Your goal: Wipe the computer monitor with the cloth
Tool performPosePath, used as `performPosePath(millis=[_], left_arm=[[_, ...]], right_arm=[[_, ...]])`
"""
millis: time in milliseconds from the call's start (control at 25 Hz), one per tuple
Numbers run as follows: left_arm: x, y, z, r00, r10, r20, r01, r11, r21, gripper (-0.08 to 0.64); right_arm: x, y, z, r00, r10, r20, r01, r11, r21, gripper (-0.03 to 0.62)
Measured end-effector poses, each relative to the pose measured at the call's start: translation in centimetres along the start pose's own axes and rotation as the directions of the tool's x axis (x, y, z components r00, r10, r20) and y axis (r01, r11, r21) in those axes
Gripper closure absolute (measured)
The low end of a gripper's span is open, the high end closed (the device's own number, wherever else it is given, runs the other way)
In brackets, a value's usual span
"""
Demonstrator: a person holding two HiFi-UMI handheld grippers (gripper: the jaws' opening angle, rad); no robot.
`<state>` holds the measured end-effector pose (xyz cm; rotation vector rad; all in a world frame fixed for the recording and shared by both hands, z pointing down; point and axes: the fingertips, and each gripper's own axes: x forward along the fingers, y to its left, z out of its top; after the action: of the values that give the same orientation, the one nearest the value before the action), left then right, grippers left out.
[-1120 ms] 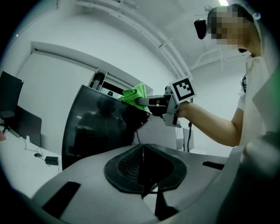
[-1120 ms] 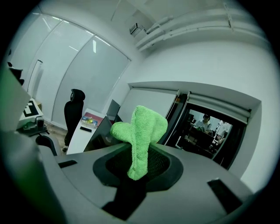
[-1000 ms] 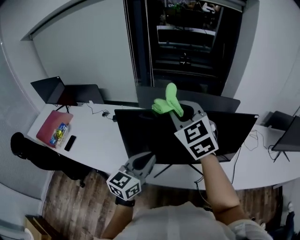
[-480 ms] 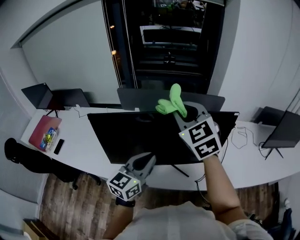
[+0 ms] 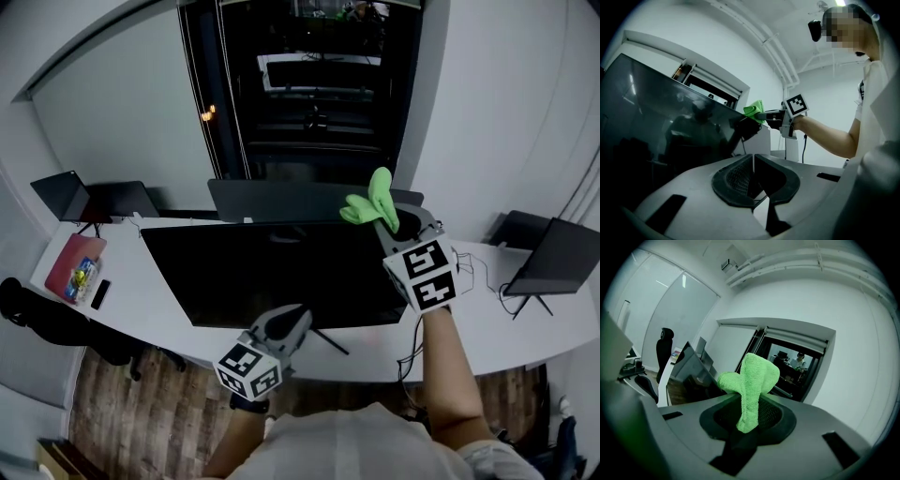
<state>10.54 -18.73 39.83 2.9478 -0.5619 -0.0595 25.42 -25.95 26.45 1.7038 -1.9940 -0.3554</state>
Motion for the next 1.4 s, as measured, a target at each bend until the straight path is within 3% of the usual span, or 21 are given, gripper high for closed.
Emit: performPosePath(millis=[440, 720, 880, 1000, 1200, 1400], left_arm=[[3.4, -4.3, -0.9, 1.000, -0.020, -0.001, 0.020, 1.000, -0.006, 0.534], [4.1, -5.6, -1.1, 1.000, -0.009, -0.001, 0.009, 1.000, 0.003, 0.534], [4.1, -5.4, -1.1, 1.000, 0.017, 0.001, -0.017, 1.000, 0.009, 0.534], [3.4, -4.7, -1.0, 0.999, 0.052, 0.000, -0.052, 0.999, 0.012, 0.534], [1.4, -2.7, -1.1, 0.990, 0.140, 0.009, -0.140, 0.990, 0.002, 0.534], [-0.2, -1.5, -1.2, 0.979, 0.204, 0.012, -0.204, 0.979, -0.003, 0.534]], right_arm=[[-4.7, -7.9, -6.2, 0.992, -0.111, -0.064, 0.113, 0.993, 0.028, 0.522], [-9.0, -10.9, -11.4, 0.991, -0.116, -0.073, 0.127, 0.977, 0.174, 0.522], [-12.3, -9.6, -13.7, 0.995, -0.078, 0.054, 0.057, 0.946, 0.320, 0.522], [-14.6, -6.8, -15.5, 0.985, -0.058, 0.162, -0.012, 0.917, 0.399, 0.522], [-17.3, -1.2, -20.2, 0.988, -0.035, 0.148, -0.043, 0.868, 0.495, 0.522], [-18.8, 1.5, -22.2, 0.989, -0.036, 0.145, -0.051, 0.830, 0.555, 0.523]])
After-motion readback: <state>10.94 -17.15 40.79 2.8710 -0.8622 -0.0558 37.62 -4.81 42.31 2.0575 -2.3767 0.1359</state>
